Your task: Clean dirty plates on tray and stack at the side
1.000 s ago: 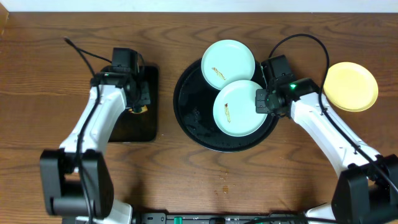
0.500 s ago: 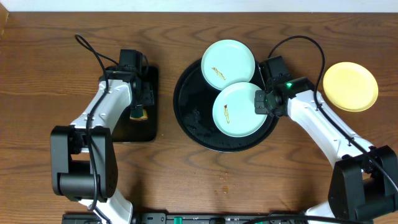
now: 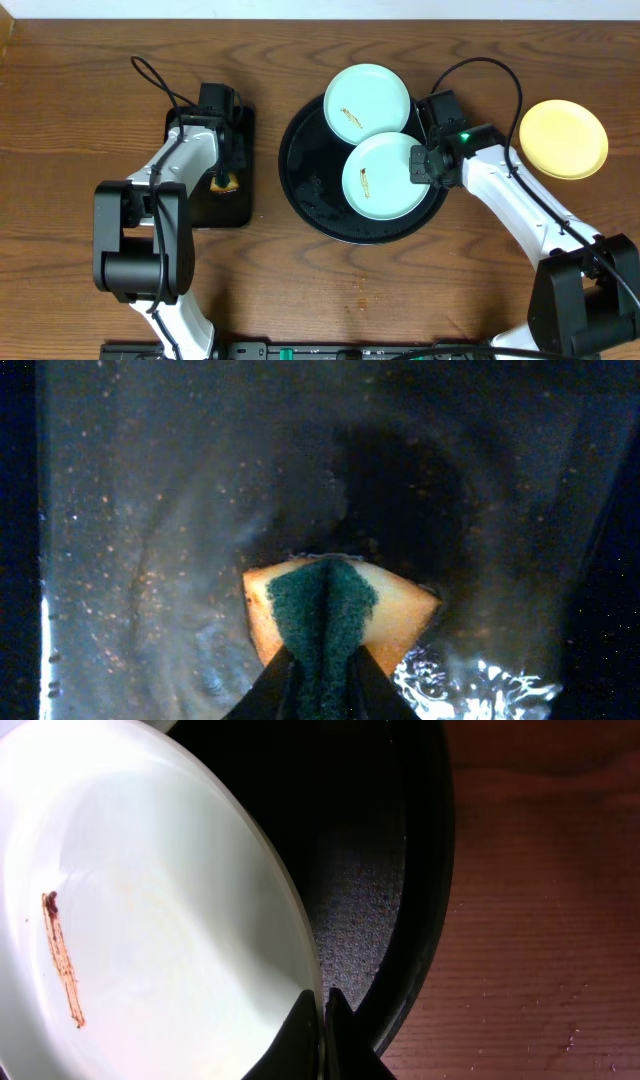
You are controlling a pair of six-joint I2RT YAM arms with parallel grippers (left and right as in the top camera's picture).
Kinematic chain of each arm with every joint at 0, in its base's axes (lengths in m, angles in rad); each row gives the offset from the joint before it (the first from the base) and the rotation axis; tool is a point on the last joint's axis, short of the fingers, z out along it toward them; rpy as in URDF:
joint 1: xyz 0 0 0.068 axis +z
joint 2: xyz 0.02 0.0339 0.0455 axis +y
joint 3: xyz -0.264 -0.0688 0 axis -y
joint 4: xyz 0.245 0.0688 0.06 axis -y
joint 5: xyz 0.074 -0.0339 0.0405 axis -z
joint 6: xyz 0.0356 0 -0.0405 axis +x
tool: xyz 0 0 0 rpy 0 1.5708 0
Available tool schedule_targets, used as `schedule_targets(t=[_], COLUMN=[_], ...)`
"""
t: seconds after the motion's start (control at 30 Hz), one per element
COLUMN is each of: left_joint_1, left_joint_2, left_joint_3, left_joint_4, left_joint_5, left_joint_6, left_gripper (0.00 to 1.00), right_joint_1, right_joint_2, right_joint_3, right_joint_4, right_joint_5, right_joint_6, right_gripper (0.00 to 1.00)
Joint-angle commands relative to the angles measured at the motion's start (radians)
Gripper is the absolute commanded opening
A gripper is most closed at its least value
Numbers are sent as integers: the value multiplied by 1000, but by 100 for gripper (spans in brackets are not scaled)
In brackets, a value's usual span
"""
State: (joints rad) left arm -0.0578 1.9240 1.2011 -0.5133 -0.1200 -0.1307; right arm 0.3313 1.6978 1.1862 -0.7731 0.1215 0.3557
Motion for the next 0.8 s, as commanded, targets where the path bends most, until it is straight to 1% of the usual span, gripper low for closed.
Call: schedule_targets(t=[0.0, 0.1, 0.13, 0.17, 0.23, 0.27, 0.3, 0.33, 0.4, 0.5, 0.6, 0.67, 0.73, 0.77], left_joint_1=[3, 3, 2, 2, 2, 2, 3, 3, 3, 3, 3, 3, 3, 3], left_joint_2=[43, 34, 31, 30, 31, 31, 31, 28, 21, -18, -84, -121, -141, -142], left_joint_3=[-6, -6, -6, -6, -6, -6, -6, -5, 8, 53, 63, 63, 63, 63], left_joint_4=[-2, -42, -59, -79, -103, -103, -99, -95, -101, -145, -156, -163, -178, -183], left_joint_5=[-5, -5, -4, -3, -1, -2, -5, -5, -5, -5, -5, -5, -5, -5], left_joint_6=[0, -1, -2, -5, -5, -5, -5, -4, 4, 3, 3, 2, 2, 2], left_gripper=[61, 62, 61, 56, 23, 13, 9, 8, 17, 17, 17, 30, 56, 62], right_joint_1=[10, 10, 10, 10, 10, 10, 10, 10, 10, 10, 10, 10, 10, 10], right_joint_2=[3, 3, 3, 3, 3, 3, 3, 3, 3, 3, 3, 3, 3, 3], right_joint_3=[-5, -5, -5, -5, -5, -5, -5, -5, -5, -5, -5, -5, -5, -5], right_joint_4=[2, 2, 2, 2, 2, 2, 2, 2, 2, 2, 2, 1, 0, -1], right_joint_5=[12, 12, 12, 12, 9, 9, 9, 9, 9, 9, 9, 9, 9, 9], right_joint_6=[6, 6, 6, 6, 6, 6, 6, 6, 6, 6, 6, 6, 3, 3], right_gripper=[2, 2, 2, 3, 3, 4, 4, 4, 4, 4, 4, 4, 4, 4])
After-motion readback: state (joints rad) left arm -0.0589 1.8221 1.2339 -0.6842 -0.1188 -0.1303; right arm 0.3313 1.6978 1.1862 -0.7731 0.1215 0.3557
